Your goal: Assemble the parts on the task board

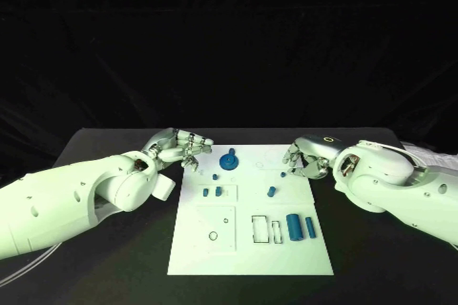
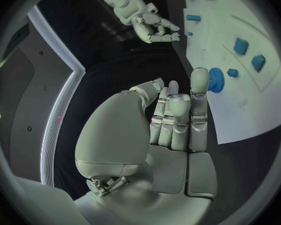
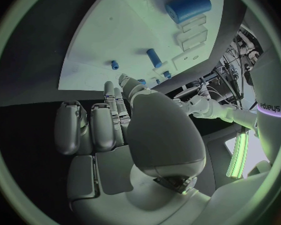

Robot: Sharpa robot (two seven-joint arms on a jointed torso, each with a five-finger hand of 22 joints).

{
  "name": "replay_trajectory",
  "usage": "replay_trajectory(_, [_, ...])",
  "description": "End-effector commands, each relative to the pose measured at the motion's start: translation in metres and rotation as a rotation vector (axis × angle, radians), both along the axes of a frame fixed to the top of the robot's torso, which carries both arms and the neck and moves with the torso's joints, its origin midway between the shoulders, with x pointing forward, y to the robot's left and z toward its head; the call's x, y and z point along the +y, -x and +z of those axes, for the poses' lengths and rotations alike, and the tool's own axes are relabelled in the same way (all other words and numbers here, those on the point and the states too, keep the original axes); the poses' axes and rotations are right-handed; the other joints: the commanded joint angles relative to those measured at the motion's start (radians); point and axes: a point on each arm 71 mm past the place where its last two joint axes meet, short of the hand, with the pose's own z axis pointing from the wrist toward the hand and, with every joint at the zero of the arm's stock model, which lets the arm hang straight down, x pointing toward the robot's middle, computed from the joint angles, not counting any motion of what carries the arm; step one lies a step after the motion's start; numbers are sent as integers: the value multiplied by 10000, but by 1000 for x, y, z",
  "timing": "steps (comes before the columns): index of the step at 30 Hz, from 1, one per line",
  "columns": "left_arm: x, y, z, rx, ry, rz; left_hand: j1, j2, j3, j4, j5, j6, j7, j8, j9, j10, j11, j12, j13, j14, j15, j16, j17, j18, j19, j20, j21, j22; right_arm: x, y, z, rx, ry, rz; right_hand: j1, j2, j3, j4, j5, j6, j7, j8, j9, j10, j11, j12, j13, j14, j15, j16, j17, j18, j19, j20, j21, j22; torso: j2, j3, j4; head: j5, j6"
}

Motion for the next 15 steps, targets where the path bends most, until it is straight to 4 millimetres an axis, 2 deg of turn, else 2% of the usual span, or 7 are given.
replay_trajectory(1, [5,1,2,900,2882,965,-71,9,-87,4,-10,41,-29,56,10,41,3,58,20,-98,2,-30,-41,79,-100,-11,-83,-51,2,-1,-6,-292,1486,-62,-52,-118,82,14,-55,-44,-44,-28,-24,-45,28,-58,-132,363,11,-19,-18,37,-2,-31,-43,-21,1,-5,6,9,13])
replay_trajectory(6, [7,3,2,956,3056,1060,-89,0,-187,-20,-10,28,-28,65,3,3,5,105,32,-145,2,-68,-128,92,-134,-16,-212,-142,9,-2,-13,-195,1807,-32,-112,-177,169,47,-92,-111,-45,-33,-63,-121,38,-125,-362,355,-20,-44,-64,55,-54,-49,-93,-89,17,3,-6,30,38])
replay_trajectory(10, [7,5,2,964,3113,1060,-95,2,-219,-26,-9,25,-28,68,1,-9,6,122,36,-160,3,-78,-153,96,-144,-17,-252,-169,12,-3,-17,-127,1950,-21,-130,-188,206,59,-107,-124,-49,-29,-76,-151,36,-137,-452,355,-59,-49,-74,63,-71,-68,-112,-114,20,-2,-15,34,27])
replay_trajectory(15, [6,7,3,977,3152,1023,-99,4,-235,-30,-8,23,-28,70,0,-14,6,131,38,-167,3,-82,-163,97,-149,-17,-271,-182,14,-4,-21,-52,2055,-2,-144,-194,235,68,-113,-130,-48,-26,-85,-172,35,-141,-520,352,-84,-59,-91,65,-76,-86,-119,-121,28,9,-22,26,4])
